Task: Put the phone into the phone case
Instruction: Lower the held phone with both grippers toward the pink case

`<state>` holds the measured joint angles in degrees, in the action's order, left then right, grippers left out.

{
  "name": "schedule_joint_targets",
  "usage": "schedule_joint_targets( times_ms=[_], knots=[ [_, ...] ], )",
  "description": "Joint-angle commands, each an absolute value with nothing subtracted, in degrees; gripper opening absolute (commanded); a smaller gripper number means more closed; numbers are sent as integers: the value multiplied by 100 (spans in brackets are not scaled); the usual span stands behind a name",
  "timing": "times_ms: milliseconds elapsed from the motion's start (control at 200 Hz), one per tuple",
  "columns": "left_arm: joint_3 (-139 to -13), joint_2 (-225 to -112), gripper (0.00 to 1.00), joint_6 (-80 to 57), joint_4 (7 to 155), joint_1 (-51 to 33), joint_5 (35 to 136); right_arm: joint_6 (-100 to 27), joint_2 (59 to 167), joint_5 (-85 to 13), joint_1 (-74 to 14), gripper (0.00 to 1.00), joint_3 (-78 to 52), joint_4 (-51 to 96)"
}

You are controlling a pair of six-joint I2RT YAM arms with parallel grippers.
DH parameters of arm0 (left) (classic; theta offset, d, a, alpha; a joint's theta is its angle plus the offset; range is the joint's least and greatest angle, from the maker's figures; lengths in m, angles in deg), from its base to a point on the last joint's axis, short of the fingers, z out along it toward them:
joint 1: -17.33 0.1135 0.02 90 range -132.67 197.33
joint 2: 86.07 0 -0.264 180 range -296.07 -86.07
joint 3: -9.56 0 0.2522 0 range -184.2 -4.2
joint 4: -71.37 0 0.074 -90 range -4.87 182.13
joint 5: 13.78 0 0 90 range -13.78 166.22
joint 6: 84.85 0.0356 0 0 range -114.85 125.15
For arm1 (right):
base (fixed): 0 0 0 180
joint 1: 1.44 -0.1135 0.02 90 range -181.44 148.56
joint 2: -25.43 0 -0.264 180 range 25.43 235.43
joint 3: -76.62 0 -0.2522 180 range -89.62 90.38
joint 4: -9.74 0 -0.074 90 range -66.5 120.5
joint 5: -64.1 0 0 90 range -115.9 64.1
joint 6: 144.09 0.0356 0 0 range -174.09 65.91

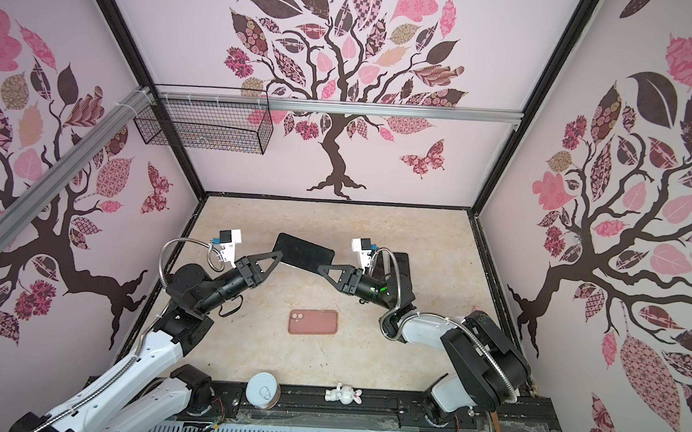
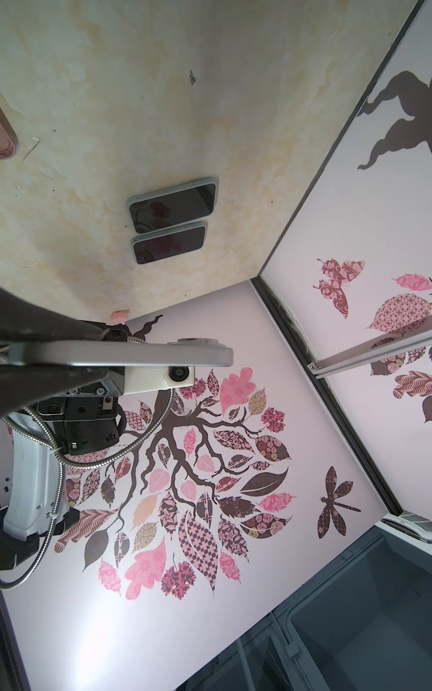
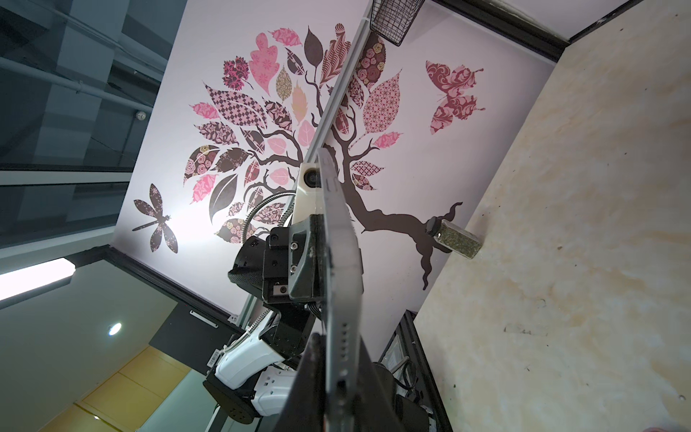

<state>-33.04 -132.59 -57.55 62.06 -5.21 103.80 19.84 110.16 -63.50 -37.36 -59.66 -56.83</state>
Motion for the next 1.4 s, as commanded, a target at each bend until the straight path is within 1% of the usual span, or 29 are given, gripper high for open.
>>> schedule_joint_targets(
  times_ms=[0,195,255,335,395,445,495,620,695,810,935,1005,1145,1395],
  knots=[
    [-3078,-13212,16,-5668,6261,-526,10327,1959,10855,-6142,-3748,9,-5806,-6072],
    [-2902,-13092,29,-5682,6419,-508,10230,1841,10660,-6079,-3708,5,-5869,-5754],
    [-2925,-13038,33,-5592,6700,-499,10161,1784,10584,-6078,-3710,4,-5868,-5611],
    [-2981,-12959,36,-5400,7136,-499,10093,1653,10460,-6054,-3704,2,-5852,-5284],
    [-2978,-12895,42,-5310,7327,-491,10076,1473,10345,-6030,-3692,0,-5814,-4904],
    [-2983,-12866,47,-5224,7529,-491,10066,1244,10197,-5977,-3695,0,-5766,-4342],
    [-3031,-12848,50,-5064,7999,-491,10049,954,10032,-5905,-3686,0,-5675,-3636],
    [-3064,-12833,61,-4752,8641,-491,10097,-41,9603,-5697,-3686,0,-5385,-1738],
    [-3128,-12829,66,-4512,9133,-491,10083,-537,9384,-5532,-3688,0,-5248,-807],
    [-3119,-12860,72,-4295,9448,-491,10142,-1185,9148,-5266,-3683,0,-5034,487],
    [-3119,-12963,79,-4087,9734,-491,10191,-1635,9074,-5006,-3685,0,-4830,1507],
    [-3123,-13020,81,-3977,9908,-491,10172,-1783,9089,-4976,-3686,0,-4758,1872],
    [-3076,-13140,81,-3846,10147,-491,10145,-1899,9208,-5210,-3680,0,-4725,2303],
    [-2892,-13613,76,-3803,10143,-497,10382,-1963,9540,-5945,-3685,2,-4818,2642]
  ],
)
